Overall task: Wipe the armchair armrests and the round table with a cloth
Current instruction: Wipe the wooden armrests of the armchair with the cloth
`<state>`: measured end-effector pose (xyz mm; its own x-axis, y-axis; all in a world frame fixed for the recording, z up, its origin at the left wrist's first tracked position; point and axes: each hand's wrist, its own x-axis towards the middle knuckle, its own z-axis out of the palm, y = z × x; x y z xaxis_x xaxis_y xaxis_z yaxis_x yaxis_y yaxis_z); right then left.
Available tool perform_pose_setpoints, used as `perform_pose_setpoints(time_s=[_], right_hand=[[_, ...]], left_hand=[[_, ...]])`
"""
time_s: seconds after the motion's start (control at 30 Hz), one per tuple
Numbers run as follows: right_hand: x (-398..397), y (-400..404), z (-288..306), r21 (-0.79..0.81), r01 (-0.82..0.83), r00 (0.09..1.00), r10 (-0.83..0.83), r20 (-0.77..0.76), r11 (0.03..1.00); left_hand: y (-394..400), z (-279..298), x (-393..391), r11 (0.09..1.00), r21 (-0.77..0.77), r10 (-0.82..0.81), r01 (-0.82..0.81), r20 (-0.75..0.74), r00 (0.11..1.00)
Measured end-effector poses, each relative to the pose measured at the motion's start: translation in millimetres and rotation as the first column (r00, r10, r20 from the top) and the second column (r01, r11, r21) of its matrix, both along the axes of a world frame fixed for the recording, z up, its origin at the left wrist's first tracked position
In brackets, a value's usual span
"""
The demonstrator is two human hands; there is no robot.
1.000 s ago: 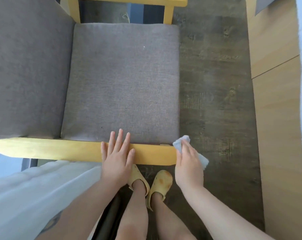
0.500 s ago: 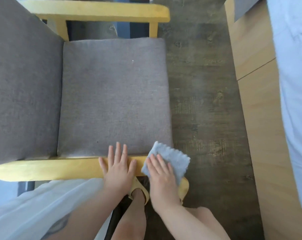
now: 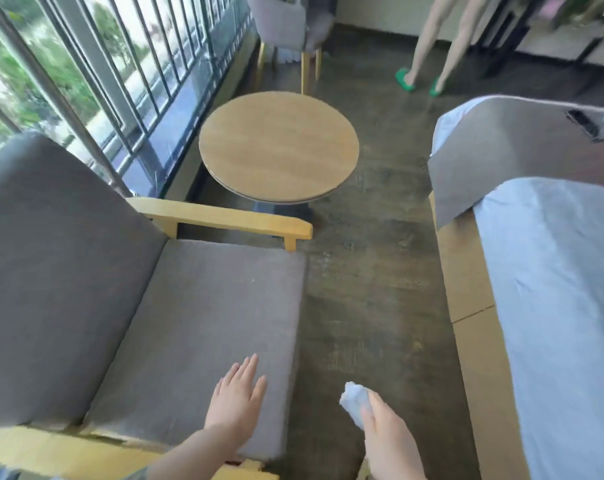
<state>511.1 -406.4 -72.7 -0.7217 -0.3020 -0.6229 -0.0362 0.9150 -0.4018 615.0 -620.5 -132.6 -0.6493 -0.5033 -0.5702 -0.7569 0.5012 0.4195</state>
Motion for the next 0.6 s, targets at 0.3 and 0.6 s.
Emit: perform_pose_setpoints(time_s=[0.3,0.6], right_hand=[[-177.9,10.1,35.9,-0.017,-0.331,0.942,0.33,-0.055,0.943],[-233.9,-118.7,23.8,-0.087,-0.646,0.763,0.639,-0.096,0.759]], left_hand=[[60.8,37.9,-109.9,0.924,0.033,0.382,-0.381,-0.063,0.922],[18.7,49.9,-154.4,0.816,-0.026,0.567,-0.578,-0.161,0.808]])
